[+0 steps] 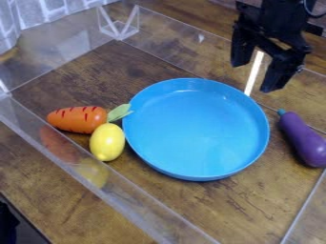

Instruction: Remove the purple eggplant from the blue tray and put it on the table

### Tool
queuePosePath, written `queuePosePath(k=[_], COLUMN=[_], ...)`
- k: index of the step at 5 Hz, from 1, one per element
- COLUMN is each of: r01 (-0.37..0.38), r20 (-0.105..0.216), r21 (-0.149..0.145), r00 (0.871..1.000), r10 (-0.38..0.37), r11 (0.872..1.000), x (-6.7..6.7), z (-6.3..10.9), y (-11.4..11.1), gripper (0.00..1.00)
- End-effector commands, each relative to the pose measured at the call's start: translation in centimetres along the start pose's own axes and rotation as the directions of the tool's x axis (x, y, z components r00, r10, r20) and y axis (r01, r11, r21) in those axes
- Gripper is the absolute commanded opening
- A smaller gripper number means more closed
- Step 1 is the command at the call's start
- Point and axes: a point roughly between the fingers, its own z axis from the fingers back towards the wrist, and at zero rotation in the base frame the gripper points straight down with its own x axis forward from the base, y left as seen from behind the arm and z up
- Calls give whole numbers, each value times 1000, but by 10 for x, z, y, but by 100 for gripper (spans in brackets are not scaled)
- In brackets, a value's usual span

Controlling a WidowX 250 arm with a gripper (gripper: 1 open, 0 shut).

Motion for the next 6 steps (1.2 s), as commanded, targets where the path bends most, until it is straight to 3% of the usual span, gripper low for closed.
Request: queuePosePath(k=[1,3,6], r01=[-11,34,115], r20=[66,79,81], r21=[14,21,18], r00=[998,996,990], r10=[10,-36,-116], r11=[1000,999,993], x=[11,-6,-11], z=[26,30,32], y=[16,1,13], gripper=[100,100,100])
